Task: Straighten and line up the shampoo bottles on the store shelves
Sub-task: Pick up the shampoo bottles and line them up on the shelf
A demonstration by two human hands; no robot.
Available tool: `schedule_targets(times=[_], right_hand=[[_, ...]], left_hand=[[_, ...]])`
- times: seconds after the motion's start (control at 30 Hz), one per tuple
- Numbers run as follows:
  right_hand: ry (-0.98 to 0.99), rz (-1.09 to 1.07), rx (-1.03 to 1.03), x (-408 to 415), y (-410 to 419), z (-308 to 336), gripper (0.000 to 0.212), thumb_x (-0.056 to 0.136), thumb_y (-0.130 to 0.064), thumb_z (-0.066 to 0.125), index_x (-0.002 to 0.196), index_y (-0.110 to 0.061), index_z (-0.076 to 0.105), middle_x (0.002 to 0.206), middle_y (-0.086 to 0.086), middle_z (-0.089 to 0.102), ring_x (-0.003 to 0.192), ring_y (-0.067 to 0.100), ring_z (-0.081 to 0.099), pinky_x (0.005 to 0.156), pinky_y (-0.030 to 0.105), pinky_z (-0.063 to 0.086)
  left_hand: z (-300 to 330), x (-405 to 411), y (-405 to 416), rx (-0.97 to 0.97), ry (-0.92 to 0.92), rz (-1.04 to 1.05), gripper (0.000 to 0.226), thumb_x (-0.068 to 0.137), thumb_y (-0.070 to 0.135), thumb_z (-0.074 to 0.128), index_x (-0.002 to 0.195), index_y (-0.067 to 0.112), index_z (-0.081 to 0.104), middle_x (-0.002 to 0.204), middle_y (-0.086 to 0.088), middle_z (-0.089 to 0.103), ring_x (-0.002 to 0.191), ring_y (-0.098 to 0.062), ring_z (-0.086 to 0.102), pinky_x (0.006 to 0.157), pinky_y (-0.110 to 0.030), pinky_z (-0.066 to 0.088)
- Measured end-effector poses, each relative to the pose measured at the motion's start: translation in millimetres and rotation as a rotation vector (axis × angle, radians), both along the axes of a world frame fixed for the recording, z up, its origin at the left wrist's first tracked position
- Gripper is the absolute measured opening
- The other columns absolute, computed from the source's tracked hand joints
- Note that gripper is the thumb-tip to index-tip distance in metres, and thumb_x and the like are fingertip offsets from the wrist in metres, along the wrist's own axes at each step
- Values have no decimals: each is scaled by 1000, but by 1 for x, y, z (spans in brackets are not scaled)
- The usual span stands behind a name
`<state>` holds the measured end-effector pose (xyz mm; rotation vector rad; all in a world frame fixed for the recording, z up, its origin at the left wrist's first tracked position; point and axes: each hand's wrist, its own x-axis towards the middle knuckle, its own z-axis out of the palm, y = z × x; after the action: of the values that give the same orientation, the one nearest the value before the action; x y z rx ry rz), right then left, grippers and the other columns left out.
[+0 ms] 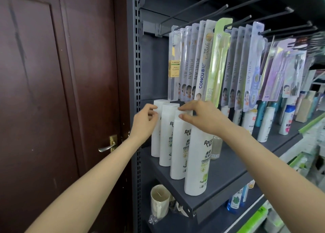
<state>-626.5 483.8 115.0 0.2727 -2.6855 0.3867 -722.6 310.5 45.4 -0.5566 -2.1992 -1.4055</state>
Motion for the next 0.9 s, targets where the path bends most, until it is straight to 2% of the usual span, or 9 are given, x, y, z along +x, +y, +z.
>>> schedule_targets(times=[0.07,0.17,0.23,0.3,0.43,0.53,0.63,0.77,0.9], right_hand=[[0,0,-5,1,-1,0,40,91,-42,53,128,-27,58,136,-1,54,103,18,61,95,38,48],[-1,8,-3,2,-1,1,40,92,-40,54,129,-24,58,134,-7,56,113,14,57,98,32,45],[3,9,-6,3,-1,1,40,92,-40,54,129,-25,58,134,-9,56,120,13,53,101,34,43],[5,7,-2,3,-1,1,40,92,-40,54,129,-25,58,134,-9,56,123,13,51,102,37,43],[4,6,1,4,-1,1,40,92,-38,54,129,-25,57,135,-9,55,126,13,49,103,37,42],[3,6,4,4,-2,1,40,93,-38,54,130,-24,57,135,-9,55,125,13,49,103,36,42],[1,1,-1,4,-1,1,39,93,-37,54,130,-25,57,135,-8,56,123,13,51,101,36,44],[-18,-4,11,6,-3,3,39,93,-36,53,130,-25,56,136,-7,55,119,15,54,99,36,45],[9,-44,62,6,-9,4,41,92,-43,51,128,-27,57,134,1,56,111,19,57,95,41,48]], left_hand=[[8,-8,-2,-66,120,20,36,94,7,45,128,15,50,121,-4,57,109,-16,54,91,-21,40],[18,-24,0,-286,165,-1,56,93,-1,40,144,21,32,149,-4,33,136,-19,30,109,-26,21],[23,-31,0,-434,155,-17,61,91,-3,39,146,21,28,152,-3,28,139,-21,25,112,-29,20],[25,-33,-1,-489,146,-10,58,89,-2,43,142,19,35,146,-3,35,133,-22,34,108,-32,30],[22,-29,-1,-413,169,72,45,84,12,63,125,17,47,126,-4,43,113,-23,46,92,-38,44],[15,-23,-3,-238,49,4,55,75,19,75,119,19,41,111,-7,48,97,-22,52,83,-38,49],[11,-14,-4,-137,-6,-72,57,75,13,75,117,21,38,104,-6,57,93,-22,57,78,-38,51],[10,-5,-11,-47,-7,-16,58,73,8,75,115,23,37,107,-3,55,93,-21,55,67,-27,48],[21,4,-32,-71,17,48,56,73,10,74,111,32,40,107,-3,58,95,-24,57,76,-42,53]])
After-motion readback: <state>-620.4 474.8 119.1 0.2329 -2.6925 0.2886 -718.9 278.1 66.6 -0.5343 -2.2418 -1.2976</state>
